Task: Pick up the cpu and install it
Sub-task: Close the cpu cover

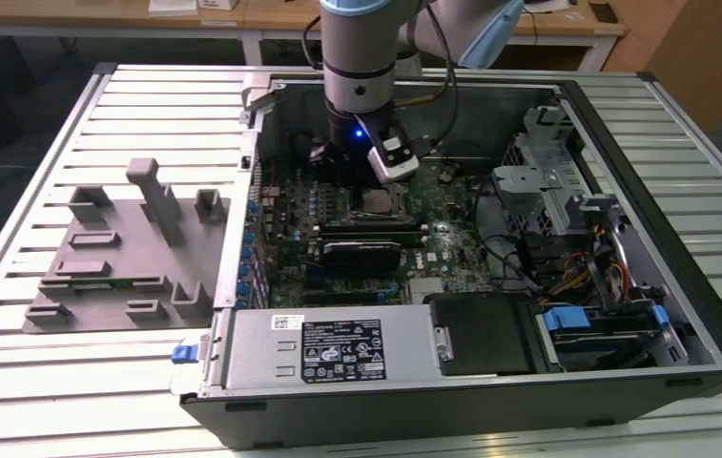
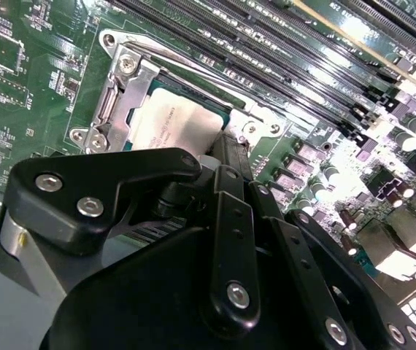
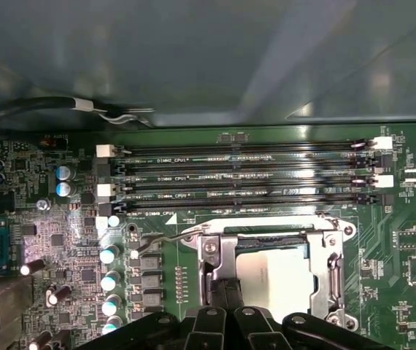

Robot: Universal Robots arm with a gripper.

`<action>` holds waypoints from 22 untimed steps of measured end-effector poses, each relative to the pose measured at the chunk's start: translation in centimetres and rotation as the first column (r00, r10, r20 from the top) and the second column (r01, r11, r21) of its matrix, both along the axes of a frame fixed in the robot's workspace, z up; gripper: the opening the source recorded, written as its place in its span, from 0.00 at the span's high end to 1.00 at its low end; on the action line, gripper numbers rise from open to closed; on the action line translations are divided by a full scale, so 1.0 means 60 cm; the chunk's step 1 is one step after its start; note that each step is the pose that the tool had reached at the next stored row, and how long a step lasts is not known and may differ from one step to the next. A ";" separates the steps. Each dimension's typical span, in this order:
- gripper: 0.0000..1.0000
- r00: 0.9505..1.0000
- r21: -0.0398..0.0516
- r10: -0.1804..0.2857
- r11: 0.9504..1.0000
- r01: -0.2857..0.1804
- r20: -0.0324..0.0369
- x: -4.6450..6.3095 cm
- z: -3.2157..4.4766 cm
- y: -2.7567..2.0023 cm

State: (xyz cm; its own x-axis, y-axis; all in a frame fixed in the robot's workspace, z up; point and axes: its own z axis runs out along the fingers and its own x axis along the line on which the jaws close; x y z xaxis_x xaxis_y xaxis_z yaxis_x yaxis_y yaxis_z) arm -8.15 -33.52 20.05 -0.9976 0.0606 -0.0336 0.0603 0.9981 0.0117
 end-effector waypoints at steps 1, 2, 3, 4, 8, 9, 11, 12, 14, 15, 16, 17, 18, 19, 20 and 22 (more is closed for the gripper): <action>0.89 1.000 0.000 0.000 1.000 0.000 0.000 0.001 0.000 0.0000; 0.89 1.000 0.000 0.000 1.000 0.000 0.000 0.002 0.000 0.0000; 0.89 1.000 0.000 0.000 1.000 0.000 0.000 0.002 0.000 -0.0001; 0.89 1.000 0.000 0.001 1.000 -0.001 0.000 0.002 0.000 0.0000; 0.89 1.000 0.001 0.007 1.000 -0.007 0.000 0.002 0.000 0.0000; 0.89 1.000 0.003 0.010 1.000 -0.010 0.000 0.002 0.000 0.0000; 0.89 1.000 0.004 0.014 1.000 -0.014 0.001 0.002 0.000 0.0000; 0.89 1.000 0.005 0.015 1.000 -0.015 0.001 0.001 0.000 0.0000; 0.89 1.000 0.005 0.016 1.000 -0.016 0.002 -0.002 0.000 0.0000; 0.89 1.000 0.005 0.016 1.000 -0.016 0.003 -0.003 0.000 0.0000; 0.89 1.000 0.007 0.017 1.000 -0.017 0.004 -0.004 0.000 0.0000; 0.89 1.000 0.008 0.017 1.000 -0.017 0.004 -0.004 0.000 0.0000; 0.89 1.000 0.011 0.018 1.000 -0.018 0.005 -0.004 0.000 0.0000; 0.89 1.000 0.016 0.019 1.000 -0.019 0.005 -0.005 0.000 -0.0001; 0.89 1.000 0.020 0.020 1.000 -0.020 0.005 -0.005 0.000 0.0000; 0.89 1.000 0.021 0.020 1.000 -0.020 0.006 -0.005 0.000 0.0001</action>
